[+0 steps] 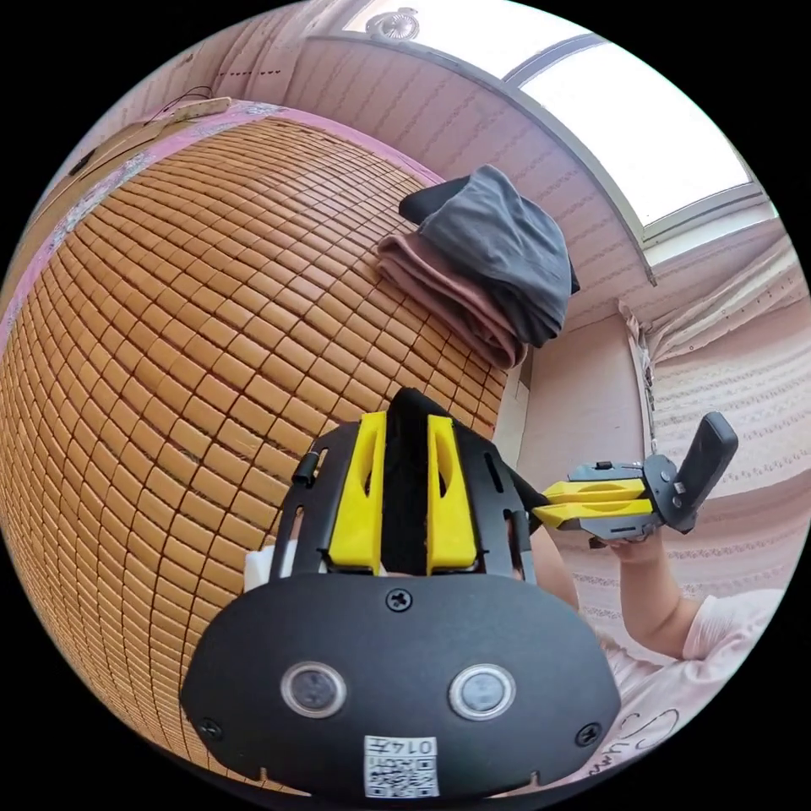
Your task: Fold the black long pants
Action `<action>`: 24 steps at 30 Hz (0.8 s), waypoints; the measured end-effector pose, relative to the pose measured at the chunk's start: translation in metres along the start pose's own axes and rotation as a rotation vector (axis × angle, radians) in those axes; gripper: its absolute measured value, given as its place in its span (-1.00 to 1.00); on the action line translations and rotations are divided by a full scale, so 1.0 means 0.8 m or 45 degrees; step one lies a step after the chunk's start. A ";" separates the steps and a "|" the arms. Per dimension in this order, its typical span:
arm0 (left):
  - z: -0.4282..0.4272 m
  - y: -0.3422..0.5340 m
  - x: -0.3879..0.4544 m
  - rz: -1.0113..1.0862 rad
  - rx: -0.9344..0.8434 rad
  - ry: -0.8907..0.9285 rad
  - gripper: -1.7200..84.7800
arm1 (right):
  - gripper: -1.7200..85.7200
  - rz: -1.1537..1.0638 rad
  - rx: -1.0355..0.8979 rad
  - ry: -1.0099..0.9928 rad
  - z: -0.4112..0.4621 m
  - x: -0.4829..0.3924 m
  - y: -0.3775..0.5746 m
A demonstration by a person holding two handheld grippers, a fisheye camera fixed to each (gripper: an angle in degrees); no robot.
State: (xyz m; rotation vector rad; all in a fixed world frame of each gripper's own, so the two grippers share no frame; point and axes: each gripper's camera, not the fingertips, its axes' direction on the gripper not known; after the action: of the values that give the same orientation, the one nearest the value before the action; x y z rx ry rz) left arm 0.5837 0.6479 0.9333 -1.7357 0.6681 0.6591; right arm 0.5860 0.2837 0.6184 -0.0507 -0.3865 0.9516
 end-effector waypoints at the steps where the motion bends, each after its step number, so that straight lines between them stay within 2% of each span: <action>1: 0.007 -0.005 0.001 -0.002 -0.015 0.011 -0.74 | -0.94 0.004 -0.003 -0.003 0.001 0.004 0.002; 4: 0.035 -0.029 0.004 -0.026 -0.074 -0.013 -0.72 | -0.94 -0.001 -0.007 -0.018 0.003 0.020 0.011; 8: 0.077 -0.047 0.013 0.059 -0.289 -0.131 -0.86 | -0.94 0.013 -0.008 -0.015 0.005 0.042 0.021; 11: 0.075 -0.039 0.018 0.155 -0.275 -0.188 -0.92 | -0.93 0.048 0.000 -0.022 0.004 0.057 0.031; 18: -0.023 0.016 -0.016 0.075 0.046 0.077 -0.96 | -0.93 -0.005 0.155 -0.080 -0.036 0.054 0.045; 22: -0.116 0.080 -0.022 0.179 0.216 0.065 -0.96 | -0.93 -0.129 0.230 -0.175 -0.064 0.018 0.033; 24: -0.177 0.150 -0.033 0.209 0.330 -0.030 -0.95 | -0.92 -0.308 0.245 -0.284 -0.067 -0.035 0.019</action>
State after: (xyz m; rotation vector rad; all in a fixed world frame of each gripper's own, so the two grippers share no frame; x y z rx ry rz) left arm 0.4928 0.4861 0.9074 -1.4428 0.8473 0.6729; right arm 0.5783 0.2769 0.5567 0.2739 -0.4930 0.7526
